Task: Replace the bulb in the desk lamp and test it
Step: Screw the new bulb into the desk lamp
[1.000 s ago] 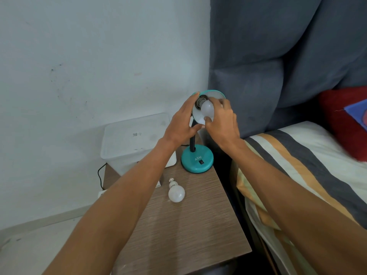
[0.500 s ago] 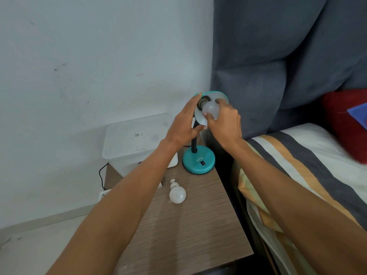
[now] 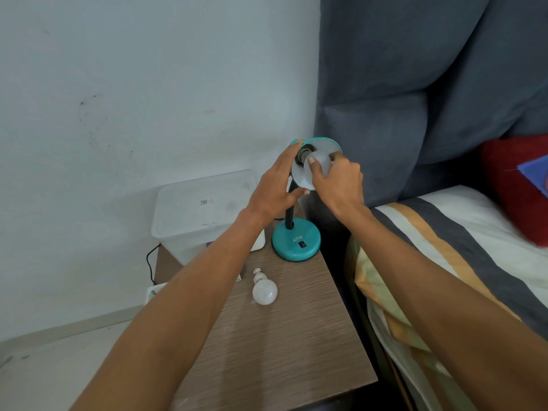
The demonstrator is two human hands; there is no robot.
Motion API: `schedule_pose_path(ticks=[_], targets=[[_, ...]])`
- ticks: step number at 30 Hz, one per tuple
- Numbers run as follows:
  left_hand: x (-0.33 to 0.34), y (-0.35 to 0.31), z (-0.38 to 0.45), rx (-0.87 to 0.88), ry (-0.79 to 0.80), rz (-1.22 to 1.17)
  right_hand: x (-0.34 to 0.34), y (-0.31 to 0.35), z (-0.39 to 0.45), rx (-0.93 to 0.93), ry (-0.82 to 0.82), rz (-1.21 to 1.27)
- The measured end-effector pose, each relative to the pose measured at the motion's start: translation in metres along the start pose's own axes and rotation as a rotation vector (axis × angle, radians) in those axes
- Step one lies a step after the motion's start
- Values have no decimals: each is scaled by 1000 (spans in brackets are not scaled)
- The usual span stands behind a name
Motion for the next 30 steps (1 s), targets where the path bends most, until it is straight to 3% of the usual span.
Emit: schedule_pose_path(ticks=[6, 11, 17, 23, 30], targets=[[1, -2, 0, -1, -6, -3, 5, 11, -10, -184, 22, -40], [-2, -3, 0, -8, -8, -14, 1, 1, 1, 6, -2, 27], [-1, -1, 0, -14, -14, -16, 4, 18, -11, -200, 16, -64], [-3, -2, 0, -5, -3, -8, 2, -3, 2, 72, 42, 75], [-1, -1, 0, -2, -11, -7, 9, 16, -10, -178, 36, -66]])
Point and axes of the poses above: each hand's wrist, its own z-axis towards the middle knuckle, its own x-axis out of the palm, y = z × x, the point moved 9 cm from there along z, towards the middle knuckle, and after that the axes turned 15 degrees about x, right-handed, at the moved point
